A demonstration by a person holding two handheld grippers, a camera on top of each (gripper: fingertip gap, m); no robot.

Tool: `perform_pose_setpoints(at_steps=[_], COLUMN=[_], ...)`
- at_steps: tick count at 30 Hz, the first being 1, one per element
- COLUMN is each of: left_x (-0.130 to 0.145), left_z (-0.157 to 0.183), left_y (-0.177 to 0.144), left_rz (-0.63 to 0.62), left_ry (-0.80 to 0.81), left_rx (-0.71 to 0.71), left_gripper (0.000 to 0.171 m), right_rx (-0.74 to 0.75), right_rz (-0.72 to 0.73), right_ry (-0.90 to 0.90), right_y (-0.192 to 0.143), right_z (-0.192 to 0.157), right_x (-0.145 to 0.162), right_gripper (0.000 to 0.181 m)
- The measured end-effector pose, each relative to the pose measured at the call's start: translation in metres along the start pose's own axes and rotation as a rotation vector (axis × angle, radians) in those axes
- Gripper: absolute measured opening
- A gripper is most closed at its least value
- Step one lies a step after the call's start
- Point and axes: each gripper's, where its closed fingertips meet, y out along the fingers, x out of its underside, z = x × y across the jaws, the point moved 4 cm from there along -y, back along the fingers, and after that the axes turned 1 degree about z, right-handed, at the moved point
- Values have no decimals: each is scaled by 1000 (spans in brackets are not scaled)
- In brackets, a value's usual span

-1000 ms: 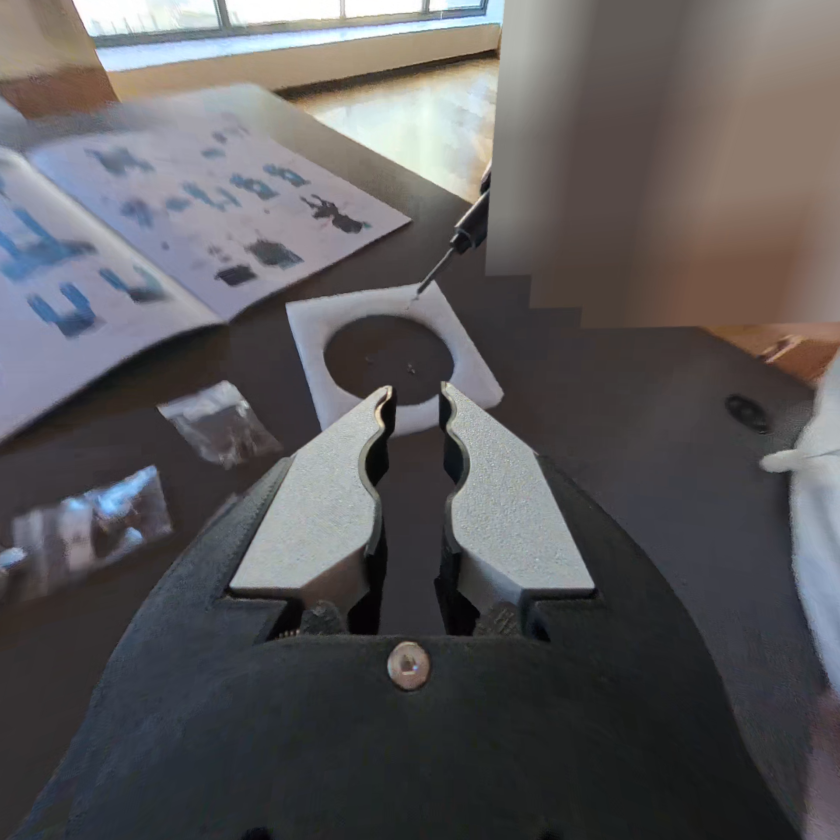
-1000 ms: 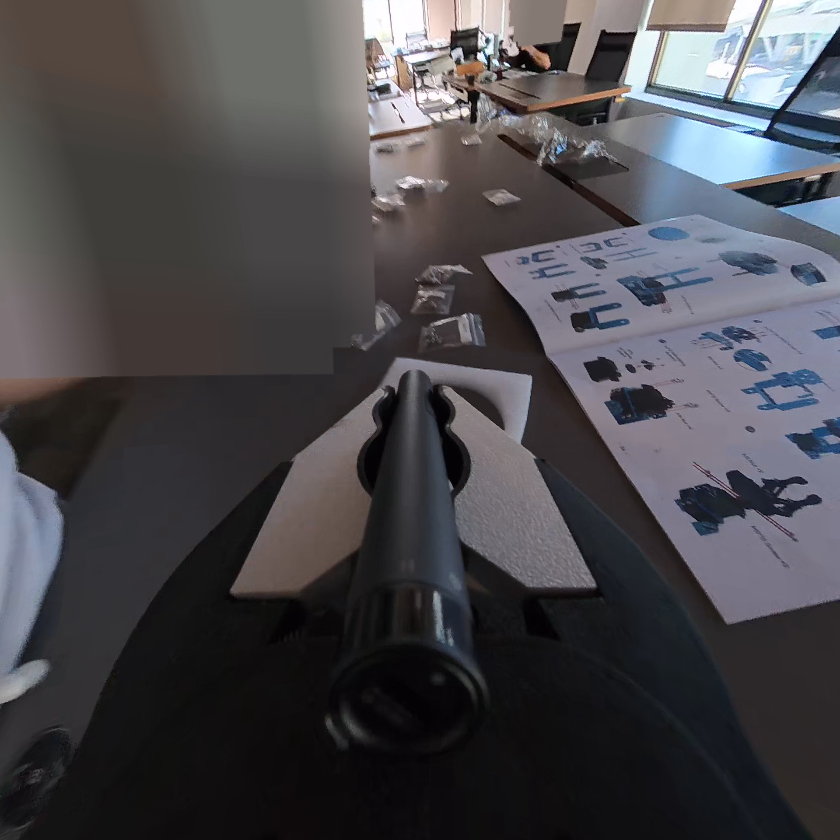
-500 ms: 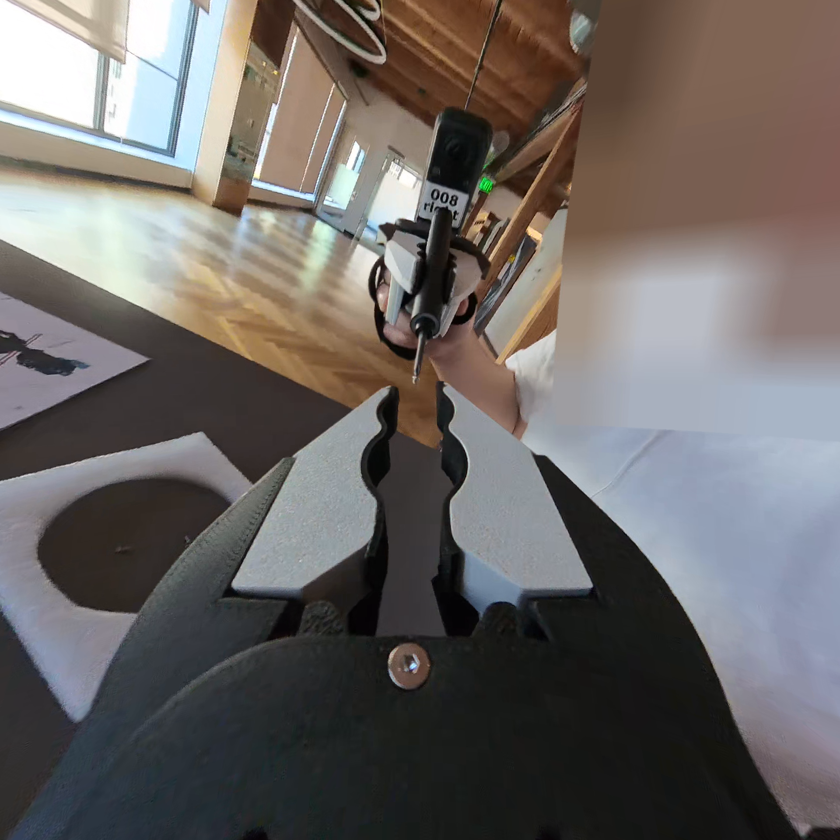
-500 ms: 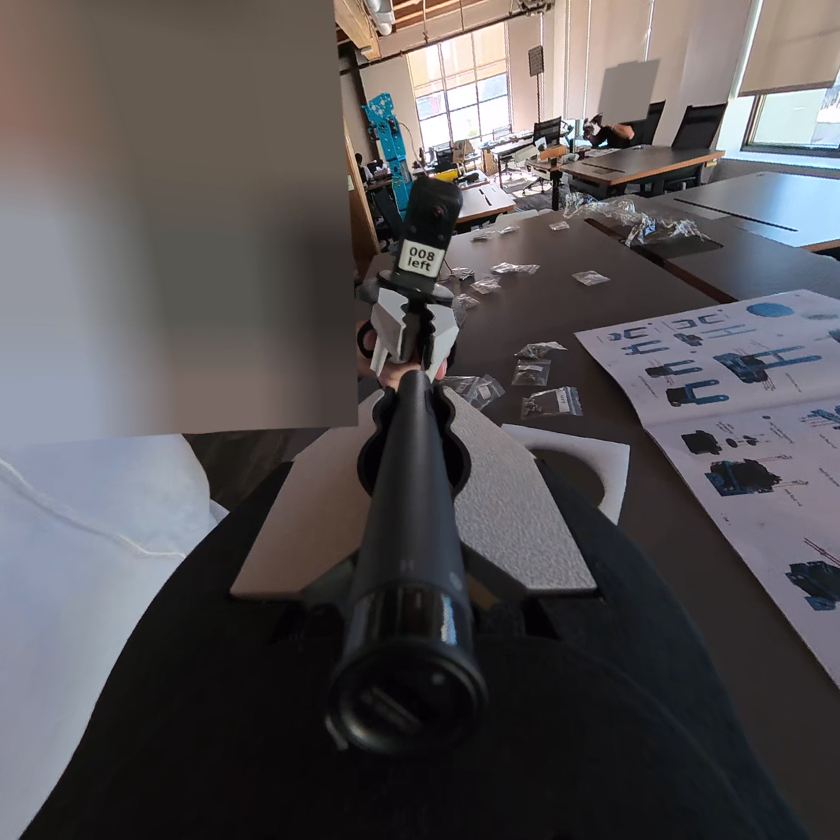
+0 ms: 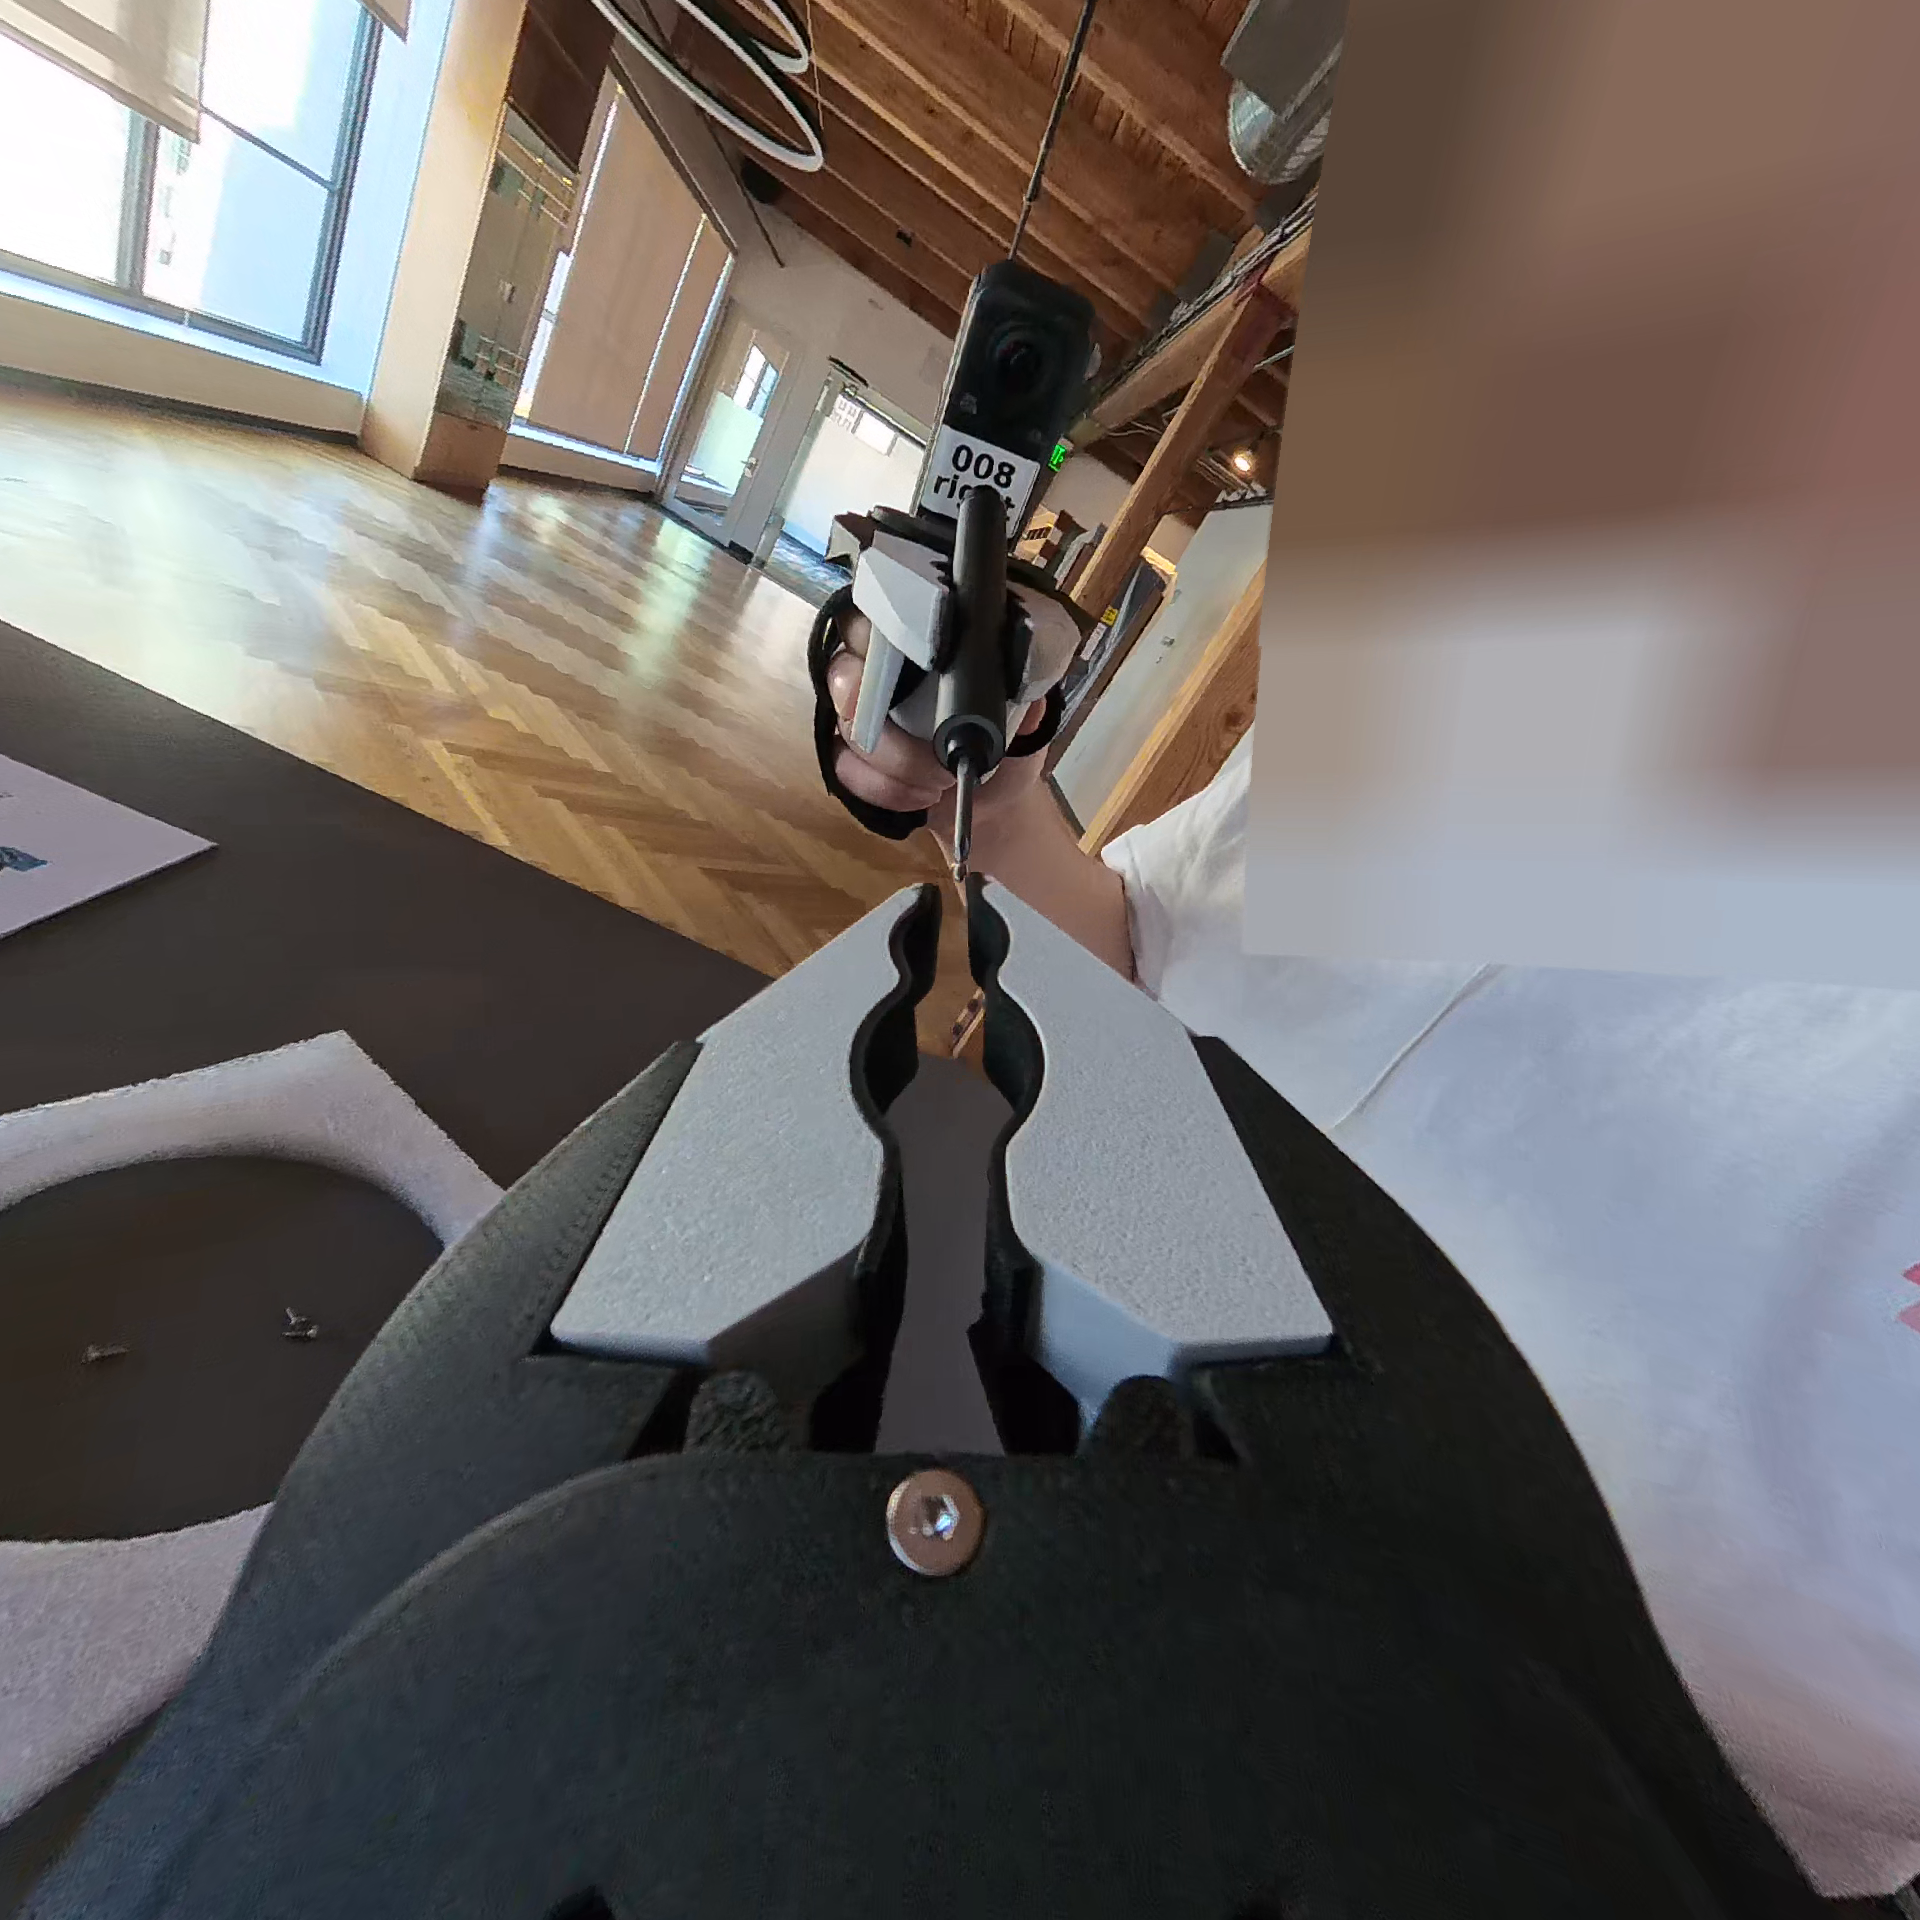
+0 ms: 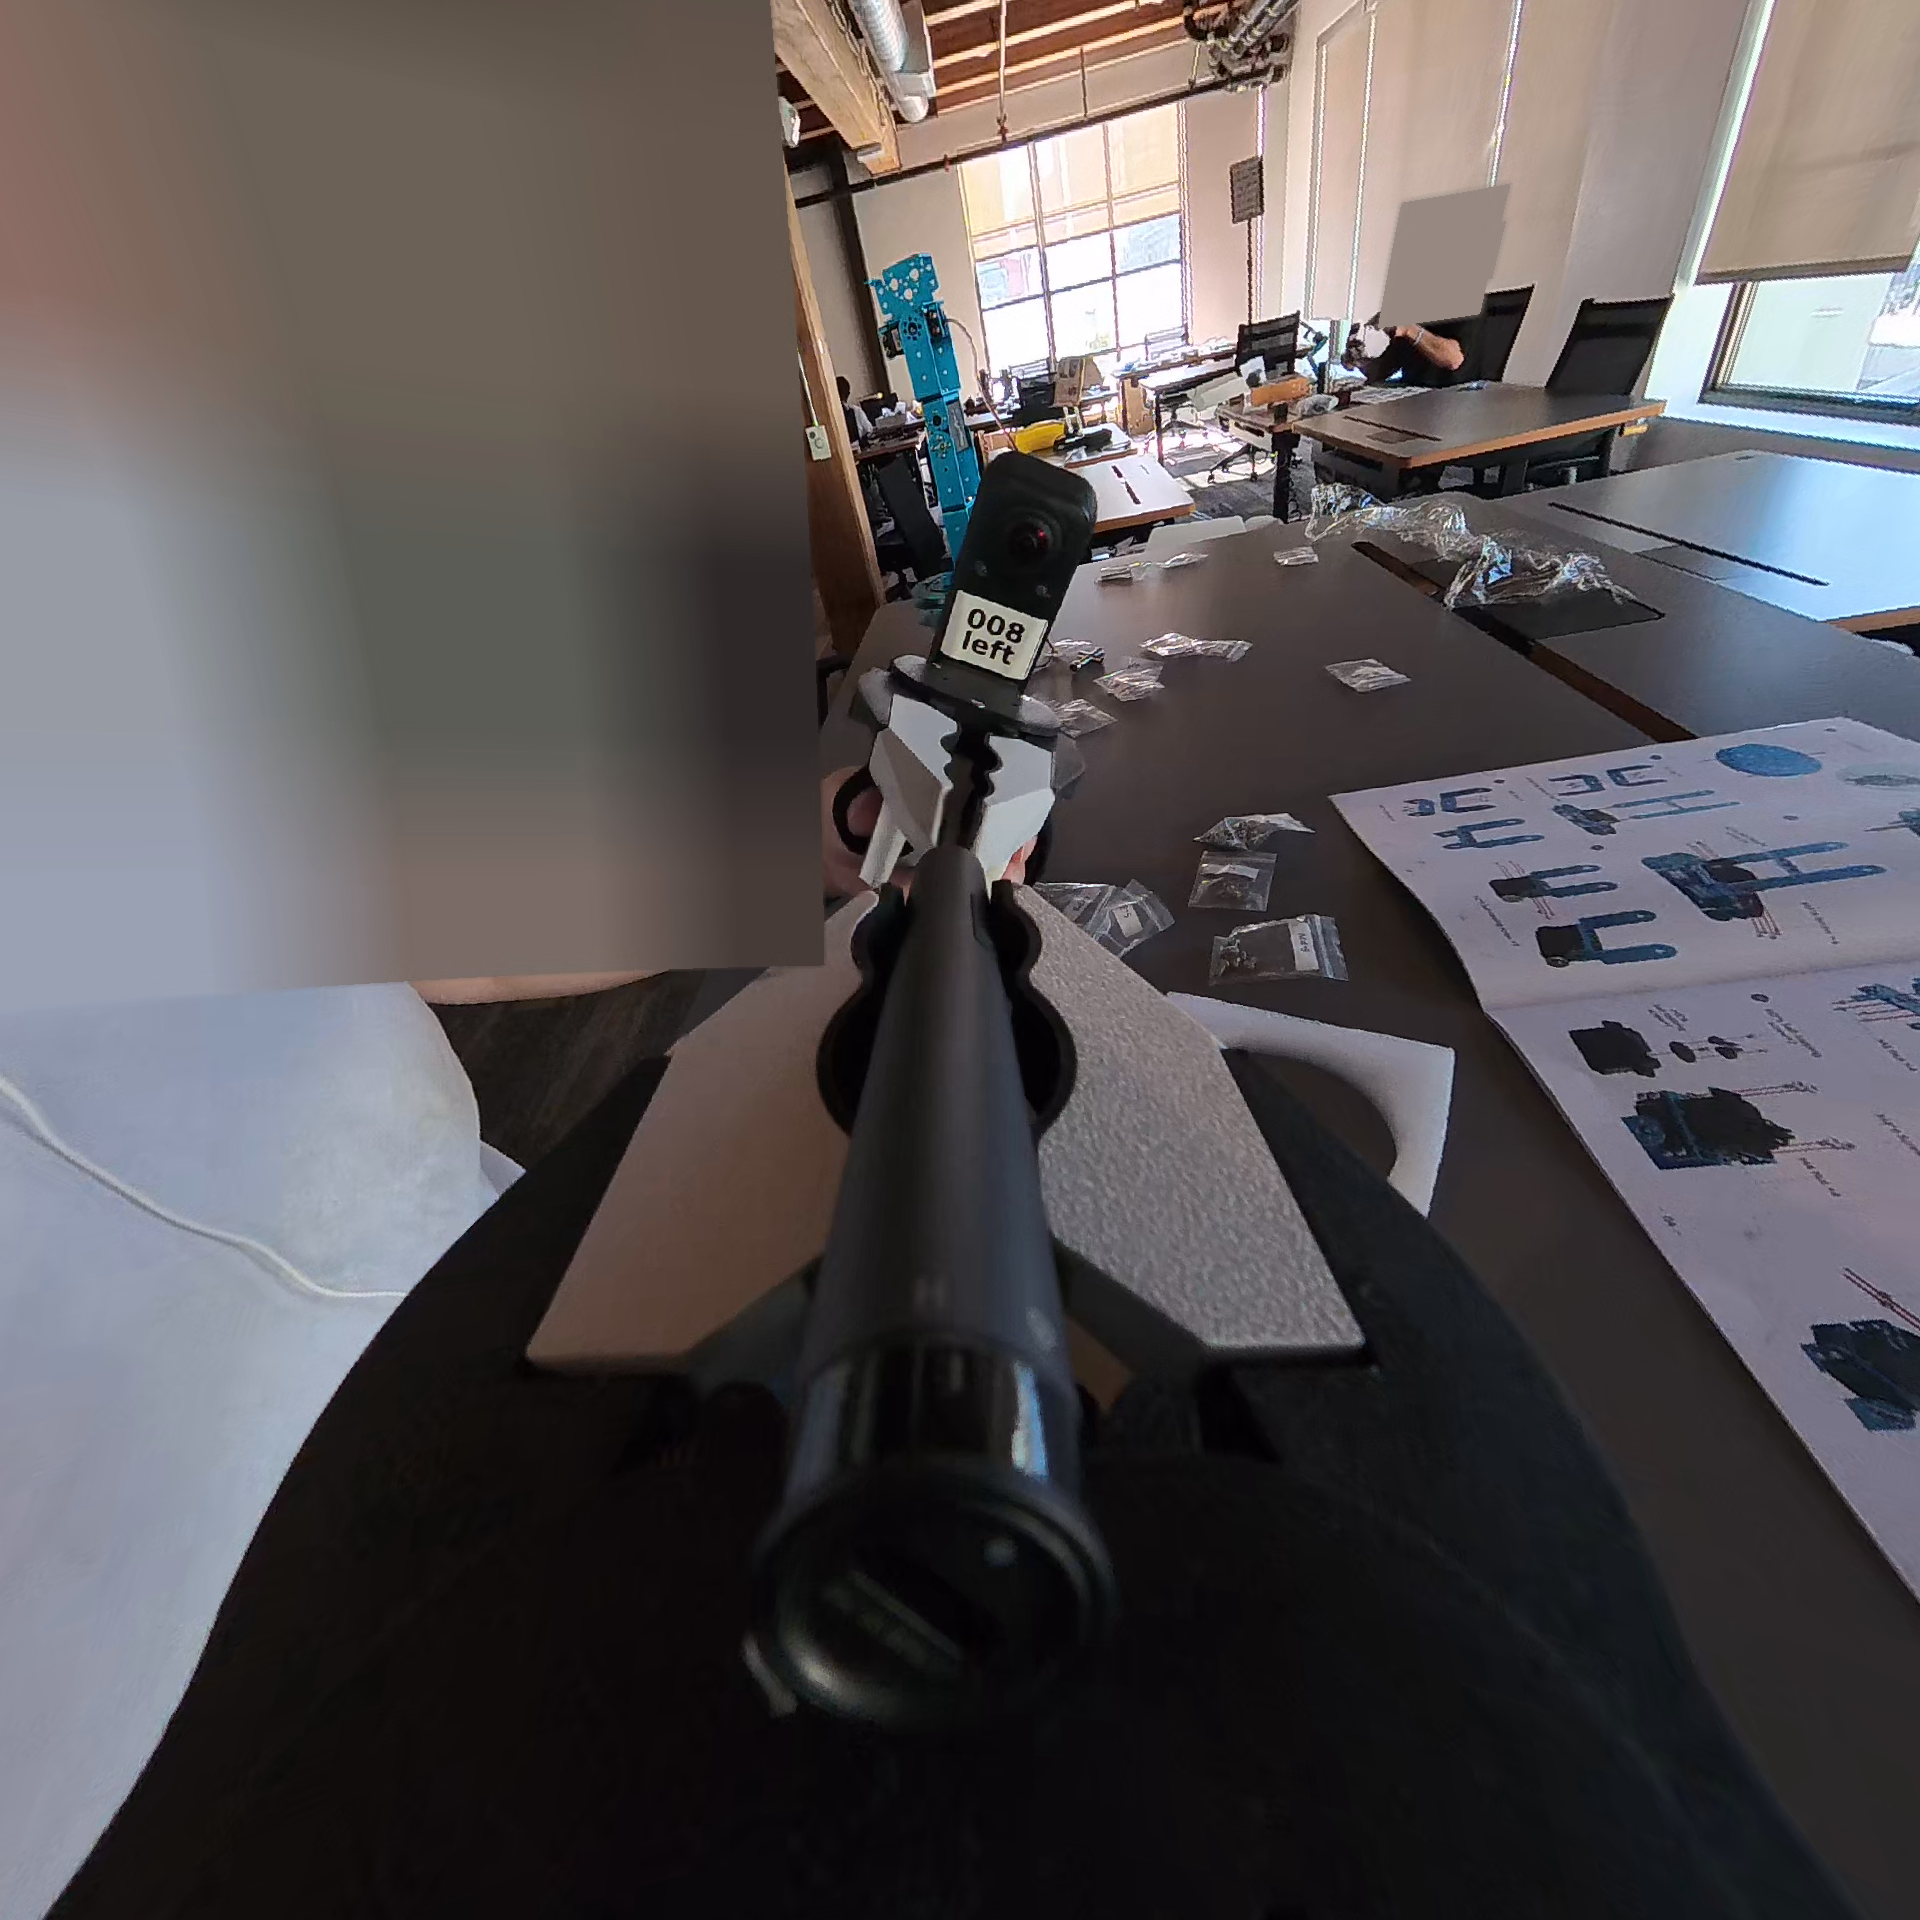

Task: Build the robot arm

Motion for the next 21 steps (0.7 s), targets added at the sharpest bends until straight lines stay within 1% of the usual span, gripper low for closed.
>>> perform_pose_setpoints(at_steps=[2, 9, 17, 18, 19, 21], left_x=[0, 3, 5, 4, 2, -2], left_z=[0, 0, -5, -6, -6, -1], left_y=[1, 2, -1, -2, -3, -3], left_rz=[7, 0, 22, 33, 55, 103], left_ry=[3, -1, -18, -19, -28, -70], left_rx=[-2, 4, -12, -15, -2, 74], left_gripper=[0, 0, 0, 1, 10, 20], right_rx=[-1, -1, -14, -17, -22, -37], right_rz=[-1, -3, 18, 20, 21, 29], right_ry=[1, 8, 23, 24, 26, 33], right_y=[-1, -1, -1, -1, 0, 1], right_z=[1, 4, 6, 6, 5, 4], right_x=[1, 4, 2, 1, 1, -1], right_gripper=[17, 17, 17, 17, 17, 17])
